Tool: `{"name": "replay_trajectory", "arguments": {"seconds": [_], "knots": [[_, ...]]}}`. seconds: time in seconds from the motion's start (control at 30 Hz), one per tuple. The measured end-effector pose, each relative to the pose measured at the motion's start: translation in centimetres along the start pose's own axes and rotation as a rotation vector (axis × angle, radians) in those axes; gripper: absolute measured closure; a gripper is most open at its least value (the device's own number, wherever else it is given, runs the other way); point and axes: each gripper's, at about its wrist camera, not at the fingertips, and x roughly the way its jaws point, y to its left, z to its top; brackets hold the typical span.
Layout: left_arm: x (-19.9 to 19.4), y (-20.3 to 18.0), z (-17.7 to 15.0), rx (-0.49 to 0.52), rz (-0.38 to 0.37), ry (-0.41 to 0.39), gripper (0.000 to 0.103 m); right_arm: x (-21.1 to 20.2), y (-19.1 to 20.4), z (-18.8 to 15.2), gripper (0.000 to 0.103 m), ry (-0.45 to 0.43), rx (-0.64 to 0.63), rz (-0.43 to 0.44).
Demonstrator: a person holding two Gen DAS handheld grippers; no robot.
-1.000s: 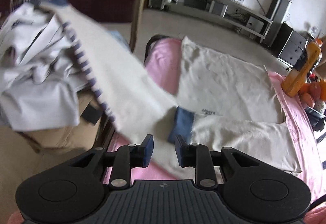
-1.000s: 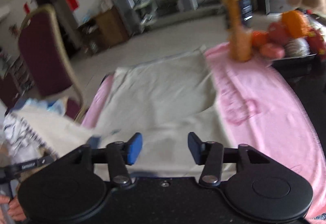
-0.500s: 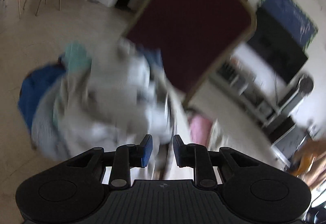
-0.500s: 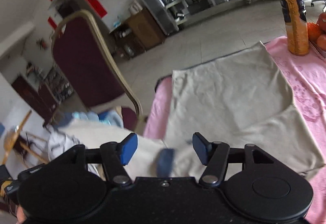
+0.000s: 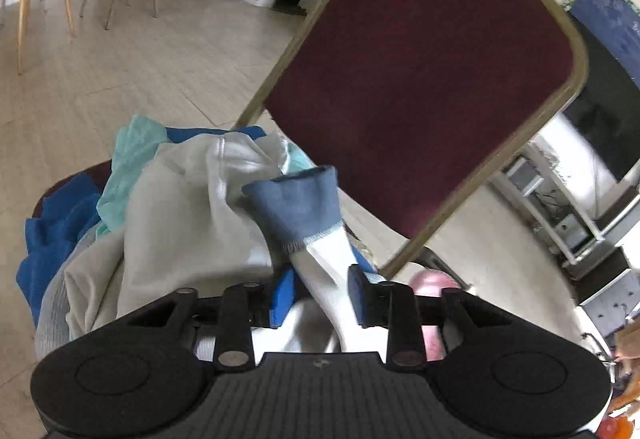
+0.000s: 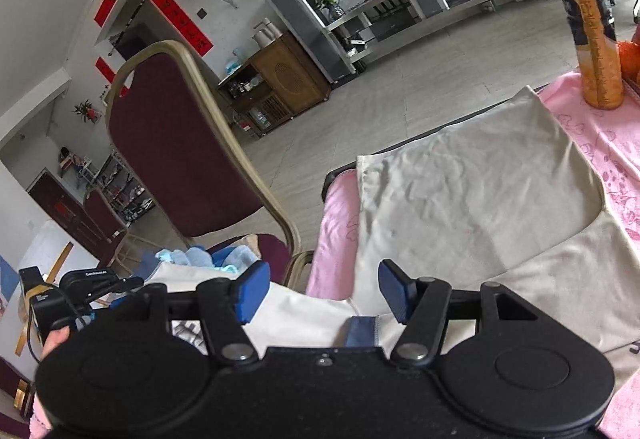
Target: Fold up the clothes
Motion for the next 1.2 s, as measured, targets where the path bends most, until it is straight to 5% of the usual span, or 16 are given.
{"name": "replay_trajectory", "arguments": {"seconds": [0.1, 0.17, 0.33, 0.57, 0.83, 0.97, 1.07, 1.2], "knots": [[0.9, 0.3, 0.6, -0.035, 0.017, -0.011, 0.077, -0.2, -0.8, 0.1, 0.044, -0.010, 0.023, 0.001], [0.7, -0.5, 0.6, 0.011, 0.044, -0.033, 0.103, -0.5, -1.3, 0.1, 0.044, -0.017, 0.032, 0.003], [-2.1, -5.1, -1.7, 0.218, 0.082, -0.155, 0.103, -1.4, -3.2, 0.3, 0.044, -0.034, 0.060, 0.005], [-9.3, -14.1, -9.2, 0.550, -0.082, -0.276, 0.103, -5.1, -7.4, 1.4, 0.044, -0.058, 0.021, -0.042], [-11.3, -23.2, -21.2, 0.797, -0.258, -0.204, 0.102, -10.5, -13.4, 3.1, 0.042, -0.111, -0.166, -0.333], [-8.6, -25.4, -26.9, 0.889, -0.251, -0.136, 0.102, -9.2, -15.4, 2.6, 0.040, -0.127, -0.302, -0.484], [-7.0, -26.2, -30.6, 0.965, -0.209, -0.110, 0.102, -6.6, -17.1, 1.3, 0.040, -0.109, -0.340, -0.528], [-4.9, -27.0, -34.4, 1.049, -0.168, -0.071, 0.102, -3.9, -20.9, -0.4, 0.042, -0.001, -0.181, -0.442]]}}
